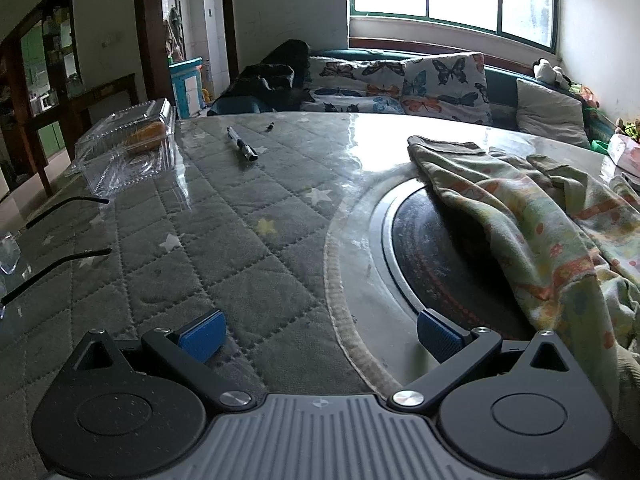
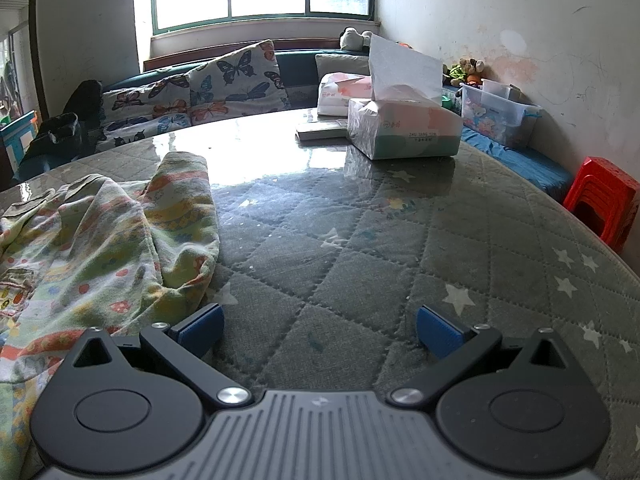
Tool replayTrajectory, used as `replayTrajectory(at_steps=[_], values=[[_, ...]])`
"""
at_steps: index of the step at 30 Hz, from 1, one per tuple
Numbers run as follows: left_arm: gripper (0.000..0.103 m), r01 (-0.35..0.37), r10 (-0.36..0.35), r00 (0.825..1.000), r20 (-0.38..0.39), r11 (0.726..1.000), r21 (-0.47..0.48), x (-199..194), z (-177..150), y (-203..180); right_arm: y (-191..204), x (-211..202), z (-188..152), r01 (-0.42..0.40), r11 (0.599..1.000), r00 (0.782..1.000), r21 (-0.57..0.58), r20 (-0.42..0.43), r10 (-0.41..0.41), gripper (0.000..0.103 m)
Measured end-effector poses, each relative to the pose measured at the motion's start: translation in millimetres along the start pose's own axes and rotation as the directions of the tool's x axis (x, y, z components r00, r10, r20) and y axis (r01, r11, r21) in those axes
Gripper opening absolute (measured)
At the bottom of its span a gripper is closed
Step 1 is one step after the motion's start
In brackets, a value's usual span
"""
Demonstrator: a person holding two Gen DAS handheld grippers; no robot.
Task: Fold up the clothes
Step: 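Approach the crumpled pastel shirt with both grippers open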
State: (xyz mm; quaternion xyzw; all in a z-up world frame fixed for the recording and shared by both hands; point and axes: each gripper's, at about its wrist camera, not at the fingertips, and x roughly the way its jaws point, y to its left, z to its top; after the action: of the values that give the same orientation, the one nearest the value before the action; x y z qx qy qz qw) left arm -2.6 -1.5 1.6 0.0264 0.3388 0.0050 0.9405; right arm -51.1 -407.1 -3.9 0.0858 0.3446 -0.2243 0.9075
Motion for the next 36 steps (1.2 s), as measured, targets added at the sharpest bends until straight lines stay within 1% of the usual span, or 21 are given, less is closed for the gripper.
replayTrajectory(at_steps=[6,10,17,21,24,27,36], values=[[0.103,0.038,-0.038,0.999,-0.009,0.999,-0.008,-20,-3,-9,3,-15,-11,-0.040,0.998,0.999,-0.047,0.030,0.042,0.103],[0.103,0.063,-0.063,0.998,-0.016,0.998,-0.013,-33,-4,-15,5,-31,-16,-0.088,0.993,0.996,-0.084,0.016,0.090,0.103],[0.103,0.111,-0.110,0.993,-0.029,0.994,0.019,-57,-7,-42,15,-60,-27,-0.158,0.971,0.987,-0.178,0.008,0.162,0.103],[0.103,0.116,-0.115,0.993,-0.037,0.993,0.026,-66,-11,-50,15,-75,-34,-0.193,0.964,0.980,-0.185,0.004,0.197,0.103],[0.103,0.119,-0.118,0.992,-0.042,0.992,0.030,-73,-13,-54,15,-82,-37,-0.215,0.962,0.976,-0.169,-0.015,0.215,0.103],[0.103,0.119,-0.118,0.992,-0.044,0.992,0.031,-79,-15,-56,16,-88,-42,-0.225,0.960,0.974,-0.168,-0.026,0.224,0.103],[0.103,0.151,-0.148,0.988,-0.045,0.986,0.066,-100,-27,-66,22,-102,-53,-0.259,0.947,0.966,-0.188,-0.036,0.257,0.103]])
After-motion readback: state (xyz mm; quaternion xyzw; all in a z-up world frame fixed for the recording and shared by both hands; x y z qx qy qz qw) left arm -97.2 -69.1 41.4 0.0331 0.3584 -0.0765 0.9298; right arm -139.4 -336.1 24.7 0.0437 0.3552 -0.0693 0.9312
